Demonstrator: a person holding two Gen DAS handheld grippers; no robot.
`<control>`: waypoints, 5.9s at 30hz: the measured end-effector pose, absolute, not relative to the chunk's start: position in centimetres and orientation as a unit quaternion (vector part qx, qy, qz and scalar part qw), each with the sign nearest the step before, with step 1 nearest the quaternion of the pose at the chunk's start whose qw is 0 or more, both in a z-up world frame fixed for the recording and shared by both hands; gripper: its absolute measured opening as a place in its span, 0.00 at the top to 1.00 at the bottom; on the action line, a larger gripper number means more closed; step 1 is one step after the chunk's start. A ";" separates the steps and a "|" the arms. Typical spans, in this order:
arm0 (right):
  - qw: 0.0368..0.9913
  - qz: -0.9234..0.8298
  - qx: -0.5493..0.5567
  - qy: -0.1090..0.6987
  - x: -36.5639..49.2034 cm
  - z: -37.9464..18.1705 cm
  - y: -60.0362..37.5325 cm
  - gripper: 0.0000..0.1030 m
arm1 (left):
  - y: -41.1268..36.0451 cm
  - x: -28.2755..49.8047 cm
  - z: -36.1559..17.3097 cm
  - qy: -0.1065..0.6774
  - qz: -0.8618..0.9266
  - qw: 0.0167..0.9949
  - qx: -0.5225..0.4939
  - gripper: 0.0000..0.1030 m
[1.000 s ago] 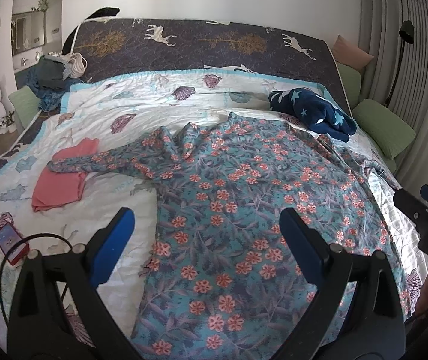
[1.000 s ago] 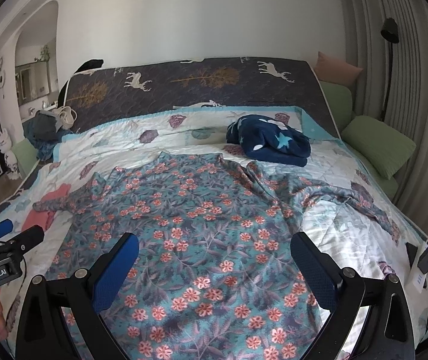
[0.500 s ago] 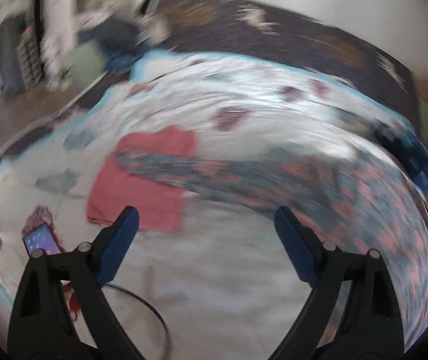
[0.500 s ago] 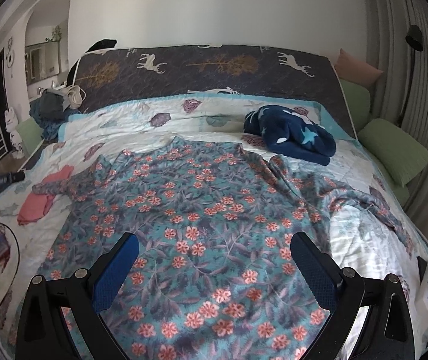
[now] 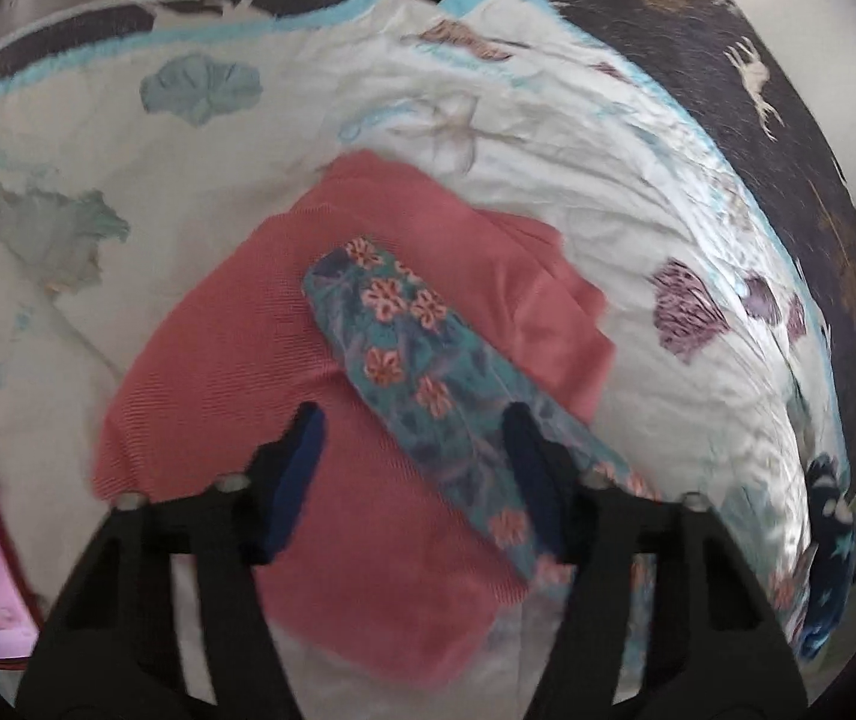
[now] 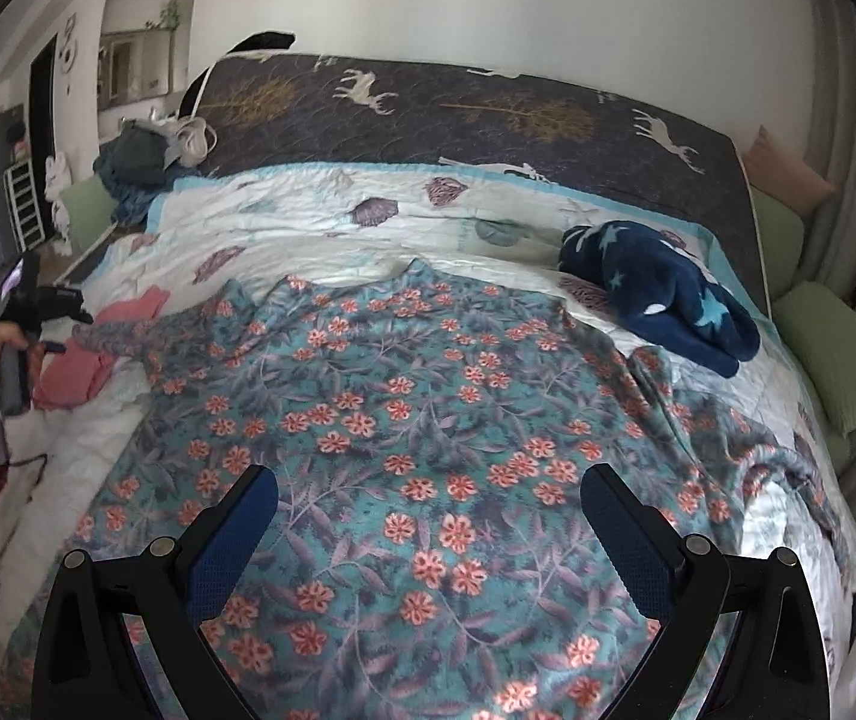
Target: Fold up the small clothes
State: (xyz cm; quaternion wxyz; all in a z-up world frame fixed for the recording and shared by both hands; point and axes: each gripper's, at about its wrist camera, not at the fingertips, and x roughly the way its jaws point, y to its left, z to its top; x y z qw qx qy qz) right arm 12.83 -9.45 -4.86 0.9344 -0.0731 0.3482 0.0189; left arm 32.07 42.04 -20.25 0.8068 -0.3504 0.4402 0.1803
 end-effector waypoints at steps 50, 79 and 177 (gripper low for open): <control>0.832 0.121 0.229 0.490 28.1 -9.0 -23.4 0.30 | 9.6 22.6 -10.3 0.394 -0.008 0.914 0.095 0.41; 0.875 0.180 0.137 0.427 21.7 -5.5 -27.4 0.70 | 8.2 22.9 -12.7 0.417 -0.007 0.900 0.128 0.41; 0.798 0.123 0.031 0.589 17.0 -8.7 -28.8 0.75 | 1.6 19.6 -9.6 0.382 -0.117 0.889 0.223 0.50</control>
